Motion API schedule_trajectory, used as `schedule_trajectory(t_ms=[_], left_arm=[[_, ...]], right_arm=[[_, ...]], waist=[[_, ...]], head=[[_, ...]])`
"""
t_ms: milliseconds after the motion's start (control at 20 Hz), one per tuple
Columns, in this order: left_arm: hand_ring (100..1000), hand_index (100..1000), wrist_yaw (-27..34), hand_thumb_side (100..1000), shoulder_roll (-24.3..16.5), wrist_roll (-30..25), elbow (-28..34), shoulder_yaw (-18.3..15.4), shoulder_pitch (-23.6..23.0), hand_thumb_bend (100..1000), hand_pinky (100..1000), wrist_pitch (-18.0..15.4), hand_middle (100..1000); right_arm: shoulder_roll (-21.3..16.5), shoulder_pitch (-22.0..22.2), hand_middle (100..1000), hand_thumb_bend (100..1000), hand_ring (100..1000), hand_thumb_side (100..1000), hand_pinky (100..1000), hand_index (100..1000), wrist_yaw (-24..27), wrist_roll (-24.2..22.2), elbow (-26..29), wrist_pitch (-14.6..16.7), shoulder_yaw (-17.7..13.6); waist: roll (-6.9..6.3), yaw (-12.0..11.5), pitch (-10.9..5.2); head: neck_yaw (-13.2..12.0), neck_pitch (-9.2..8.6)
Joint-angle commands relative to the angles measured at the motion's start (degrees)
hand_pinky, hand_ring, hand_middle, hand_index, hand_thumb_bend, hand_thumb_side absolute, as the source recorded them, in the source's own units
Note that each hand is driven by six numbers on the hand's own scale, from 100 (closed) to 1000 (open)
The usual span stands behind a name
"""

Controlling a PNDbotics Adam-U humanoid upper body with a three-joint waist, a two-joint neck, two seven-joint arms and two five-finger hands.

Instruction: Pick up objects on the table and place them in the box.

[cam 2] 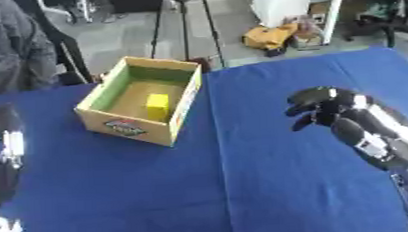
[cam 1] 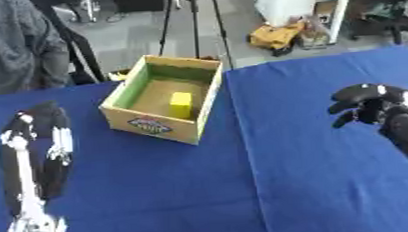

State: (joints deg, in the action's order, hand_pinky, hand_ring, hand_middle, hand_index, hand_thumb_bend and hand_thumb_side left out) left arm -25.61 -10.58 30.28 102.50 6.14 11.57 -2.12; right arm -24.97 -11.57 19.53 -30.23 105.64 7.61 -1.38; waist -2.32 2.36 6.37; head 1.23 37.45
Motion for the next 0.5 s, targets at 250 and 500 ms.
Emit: schedule_trajectory(t_ms=[250, 500], left_arm=[[588, 747, 7.28, 908, -1.35, -0.05, 0.76, -0.97, -0.32, 275, 522, -2.39, 600], [587, 747, 12.4, 912, -2.16, -0.91, 0.72, -1.58, -0.5, 271, 520, -3.69, 597]], right_arm=[[-0.52, -0.41, 771, 520, 766, 629, 661, 758, 0.17, 0.2, 0.47, -0.07, -0.42], [-0.47, -0.38, 771, 521, 766, 630, 661, 757, 0.14, 0.13, 0.48, -0.13, -0.42]], waist=[[0.03, -0.18, -0.6], [-0.02, -0.27, -0.55]], head=[[0.31, 0.33], [0.38, 0.08]])
